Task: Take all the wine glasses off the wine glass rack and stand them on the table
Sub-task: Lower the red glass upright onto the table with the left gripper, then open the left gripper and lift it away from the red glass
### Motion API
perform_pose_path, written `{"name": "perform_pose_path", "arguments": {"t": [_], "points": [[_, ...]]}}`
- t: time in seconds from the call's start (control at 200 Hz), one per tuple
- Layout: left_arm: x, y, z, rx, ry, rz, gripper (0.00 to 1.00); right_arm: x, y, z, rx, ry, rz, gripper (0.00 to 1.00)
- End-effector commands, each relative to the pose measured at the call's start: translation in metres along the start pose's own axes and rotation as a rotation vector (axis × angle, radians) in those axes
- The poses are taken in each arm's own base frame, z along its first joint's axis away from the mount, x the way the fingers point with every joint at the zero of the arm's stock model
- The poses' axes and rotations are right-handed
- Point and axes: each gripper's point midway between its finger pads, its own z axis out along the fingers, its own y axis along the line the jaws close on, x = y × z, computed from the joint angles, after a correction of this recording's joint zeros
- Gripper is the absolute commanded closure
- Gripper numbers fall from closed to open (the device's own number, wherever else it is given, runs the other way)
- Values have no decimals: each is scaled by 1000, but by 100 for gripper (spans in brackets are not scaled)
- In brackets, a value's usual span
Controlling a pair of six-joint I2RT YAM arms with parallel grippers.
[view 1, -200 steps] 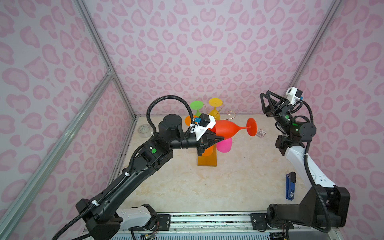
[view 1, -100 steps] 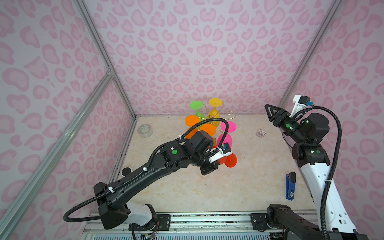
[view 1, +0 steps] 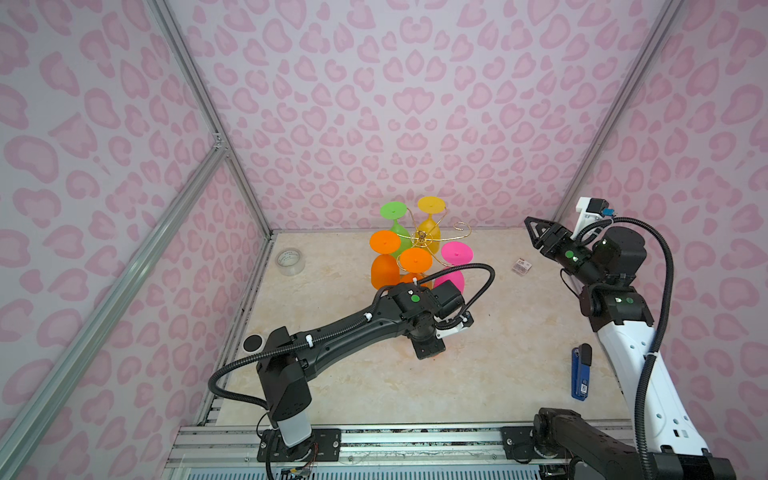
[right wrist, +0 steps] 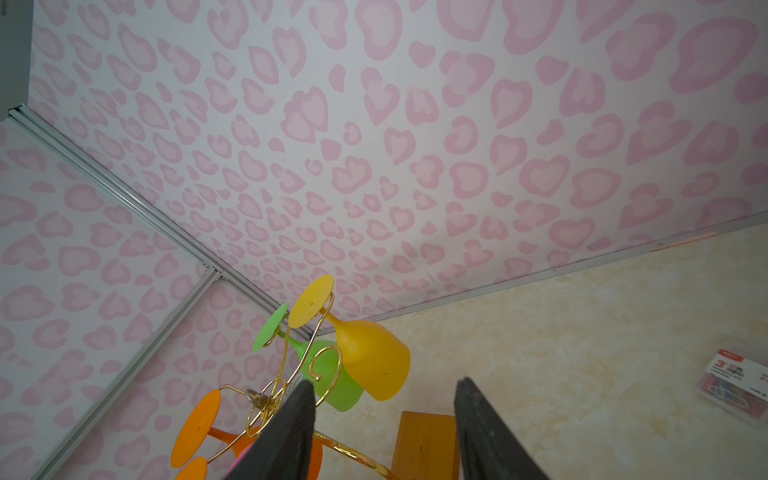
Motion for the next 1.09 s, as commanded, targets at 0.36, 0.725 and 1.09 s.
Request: {"name": "perform_pose_path", "arguments": {"t": [0.36,0.725,1.09], "points": [[13,-11,6,35,108,-2,98,3,-3,4,-20,-7,15,46],[21,-16,14,28,198,-2,95,6,-6,6,-19,-5,22,46],[20,-12,8,0,199,-16,60,9,-8,10,-37,-3,49,45]]}}
